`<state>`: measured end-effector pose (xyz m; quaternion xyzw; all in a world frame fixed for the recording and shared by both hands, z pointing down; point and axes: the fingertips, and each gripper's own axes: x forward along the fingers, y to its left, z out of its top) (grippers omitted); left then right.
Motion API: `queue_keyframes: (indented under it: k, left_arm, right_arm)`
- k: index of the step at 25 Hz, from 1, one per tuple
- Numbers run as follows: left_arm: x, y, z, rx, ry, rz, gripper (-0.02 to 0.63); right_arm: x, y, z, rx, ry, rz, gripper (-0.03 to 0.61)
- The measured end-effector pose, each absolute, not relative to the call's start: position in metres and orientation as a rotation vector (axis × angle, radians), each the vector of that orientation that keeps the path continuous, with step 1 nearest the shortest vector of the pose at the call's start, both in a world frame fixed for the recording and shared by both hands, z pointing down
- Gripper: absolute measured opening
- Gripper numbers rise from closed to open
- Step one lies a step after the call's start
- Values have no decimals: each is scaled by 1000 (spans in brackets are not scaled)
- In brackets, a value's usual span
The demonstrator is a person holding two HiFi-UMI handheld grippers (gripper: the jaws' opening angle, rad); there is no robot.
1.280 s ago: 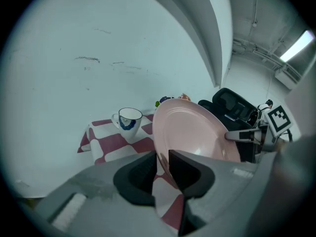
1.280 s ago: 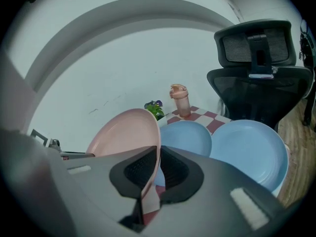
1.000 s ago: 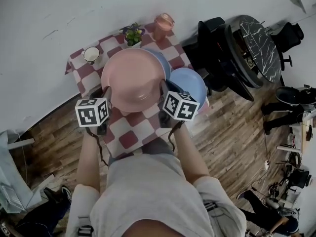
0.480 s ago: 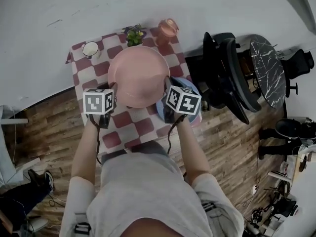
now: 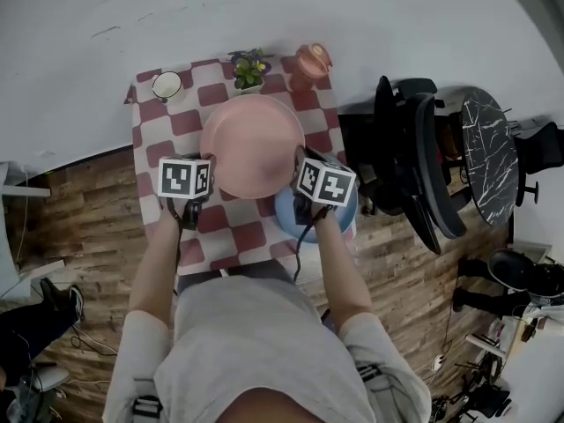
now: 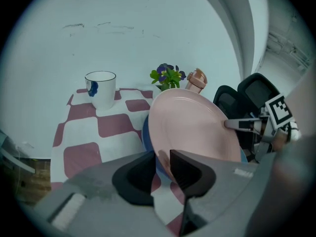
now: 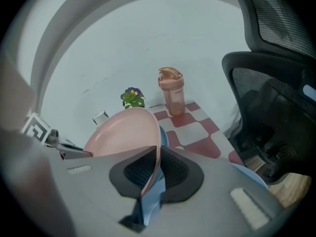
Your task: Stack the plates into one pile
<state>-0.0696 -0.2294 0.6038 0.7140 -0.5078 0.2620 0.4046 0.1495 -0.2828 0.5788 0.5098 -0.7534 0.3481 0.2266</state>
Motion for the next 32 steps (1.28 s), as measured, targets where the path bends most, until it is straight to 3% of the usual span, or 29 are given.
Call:
queue_keyframes:
  k: [19, 24, 29, 32]
  left_arm:
    - [-70, -241, 623, 1717, -1305, 644, 114]
    - [-68, -244, 616, 1769, -1311, 607, 159]
    - [-72, -242, 616, 1810, -1349, 622, 246]
    - [-71, -238, 619, 1840, -1330, 664, 250]
  right_arm:
    - [146, -312, 605, 1360, -2025, 886, 32]
    - [147, -313, 605, 1392, -2028, 838, 42]
    - [149, -311, 595, 1448, -2065, 836, 61]
    - [147, -307, 585, 1480, -2098, 847, 60]
